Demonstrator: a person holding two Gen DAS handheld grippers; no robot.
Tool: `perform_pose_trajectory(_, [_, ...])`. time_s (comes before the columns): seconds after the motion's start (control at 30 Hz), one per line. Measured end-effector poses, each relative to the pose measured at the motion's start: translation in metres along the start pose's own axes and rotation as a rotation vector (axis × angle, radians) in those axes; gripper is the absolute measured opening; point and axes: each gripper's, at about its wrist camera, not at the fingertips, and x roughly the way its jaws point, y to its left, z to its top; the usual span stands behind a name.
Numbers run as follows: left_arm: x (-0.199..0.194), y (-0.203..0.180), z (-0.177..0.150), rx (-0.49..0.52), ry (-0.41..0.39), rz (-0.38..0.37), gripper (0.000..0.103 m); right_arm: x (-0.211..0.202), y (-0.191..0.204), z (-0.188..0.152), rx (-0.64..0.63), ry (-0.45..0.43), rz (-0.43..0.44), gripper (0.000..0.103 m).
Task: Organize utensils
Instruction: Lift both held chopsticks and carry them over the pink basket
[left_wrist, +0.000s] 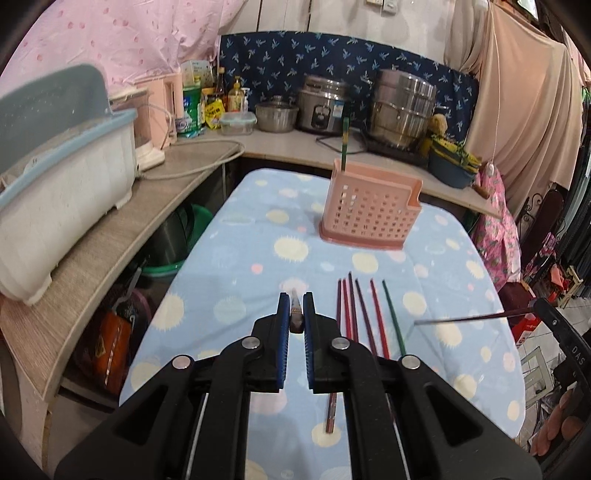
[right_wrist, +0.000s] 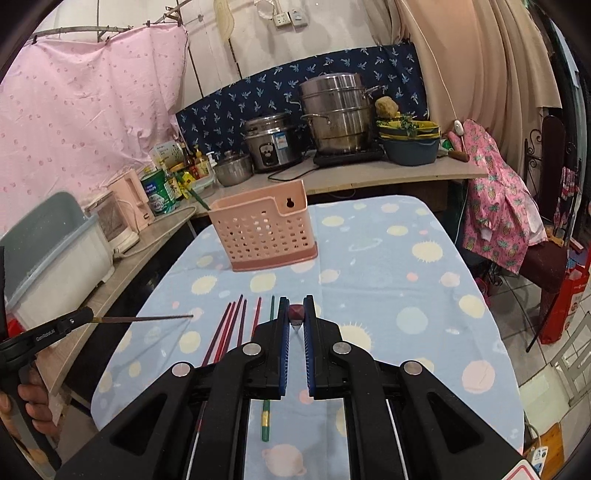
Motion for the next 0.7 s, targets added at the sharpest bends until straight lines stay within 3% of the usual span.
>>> perform_pose_trajectory(0.43, [-0.005,-0.029,0.089,0.03,-0.108,-0.049,0.007,0.019,-0.002,0.077,0.039,-0.051,0.071,0.007])
perform_pose_trajectory(0.7, [-0.019,-0.06,0.157,0.025,-0.241,-0.103,0.007,0.03,0.009,0.142,0.063,-0.148,0.134,0.007])
